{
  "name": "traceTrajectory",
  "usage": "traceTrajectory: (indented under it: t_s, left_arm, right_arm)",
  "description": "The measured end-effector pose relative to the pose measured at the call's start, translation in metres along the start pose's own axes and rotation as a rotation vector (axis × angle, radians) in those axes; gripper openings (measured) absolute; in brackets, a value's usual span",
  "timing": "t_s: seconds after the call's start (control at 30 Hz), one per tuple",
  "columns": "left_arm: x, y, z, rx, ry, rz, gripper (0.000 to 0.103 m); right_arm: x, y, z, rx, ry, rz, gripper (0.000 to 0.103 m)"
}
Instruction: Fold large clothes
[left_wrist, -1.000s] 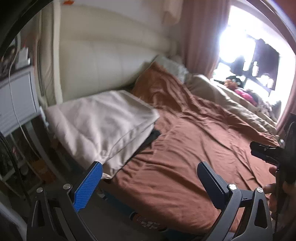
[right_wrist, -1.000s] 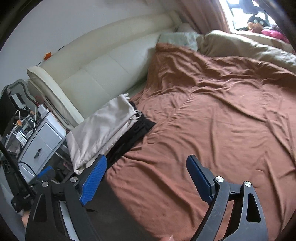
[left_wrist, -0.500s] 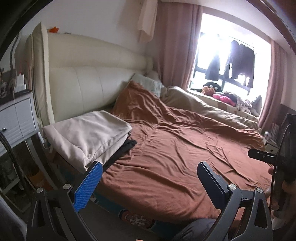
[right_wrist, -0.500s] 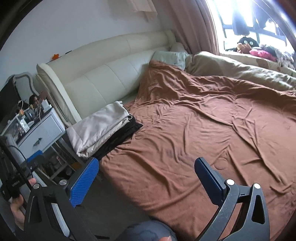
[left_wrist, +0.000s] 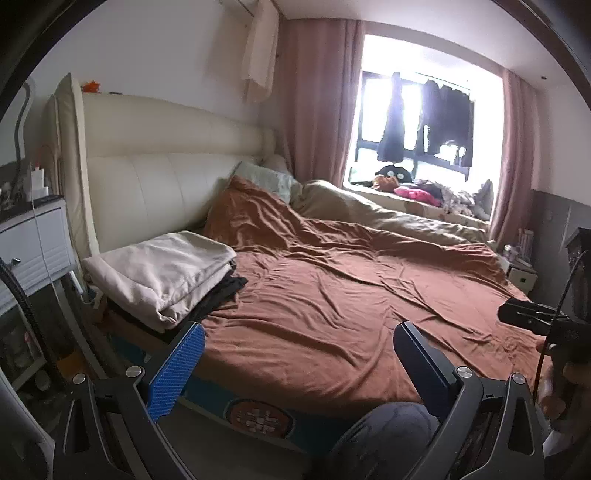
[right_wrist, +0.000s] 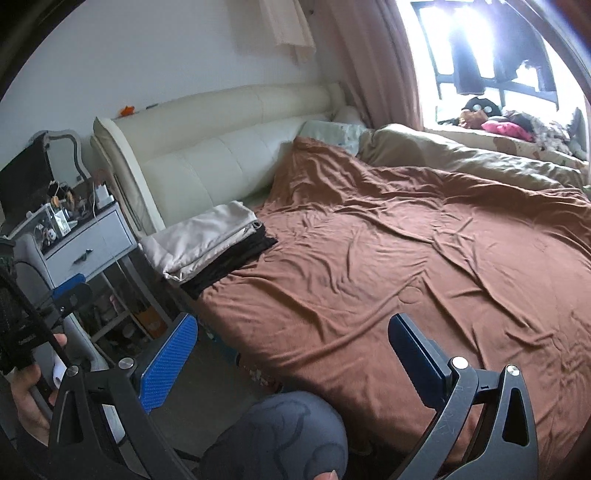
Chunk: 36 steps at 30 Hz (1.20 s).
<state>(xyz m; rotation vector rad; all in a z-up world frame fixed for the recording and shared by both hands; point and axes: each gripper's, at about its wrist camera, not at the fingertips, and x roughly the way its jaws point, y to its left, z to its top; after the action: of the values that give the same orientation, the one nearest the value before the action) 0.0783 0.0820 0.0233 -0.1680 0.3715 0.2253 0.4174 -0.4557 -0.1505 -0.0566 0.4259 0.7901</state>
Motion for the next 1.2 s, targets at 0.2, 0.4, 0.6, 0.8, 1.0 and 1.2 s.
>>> traceTrajectory:
  t_s: [0.2, 0.4, 0.6, 0.8, 1.0, 1.2]
  left_arm:
    - [-0.023, -0.008, -0.021, 0.01, -0.012, -0.046, 0.103]
    - [-0.05, -0.019, -0.036, 0.05, -0.044, -0.076, 0.103]
    - [-0.065, -0.018, -0.047, 0.026, -0.066, -0.091, 0.103]
    - [-0.073, -0.018, -0.047, 0.035, -0.077, -0.094, 0.103]
    - [-0.078, -0.016, -0.048, 0.035, -0.083, -0.075, 0.103]
    - [-0.084, -0.017, -0.049, 0.046, -0.082, -0.066, 0.103]
  right_arm:
    - [-0.043, 0.0, -0.043, 0.011, -0.068, -0.05, 0.103]
    - [-0.066, 0.015, -0.077, -0.016, -0.093, -0.083, 0.103]
    - [-0.078, 0.027, -0.09, -0.028, -0.109, -0.088, 0.103]
    - [-0.081, 0.036, -0.095, -0.042, -0.118, -0.104, 0.103]
    - [-0.076, 0.042, -0.096, -0.037, -0.103, -0.114, 0.103]
    - [-0.075, 0.041, -0.096, -0.012, -0.094, -0.114, 0.103]
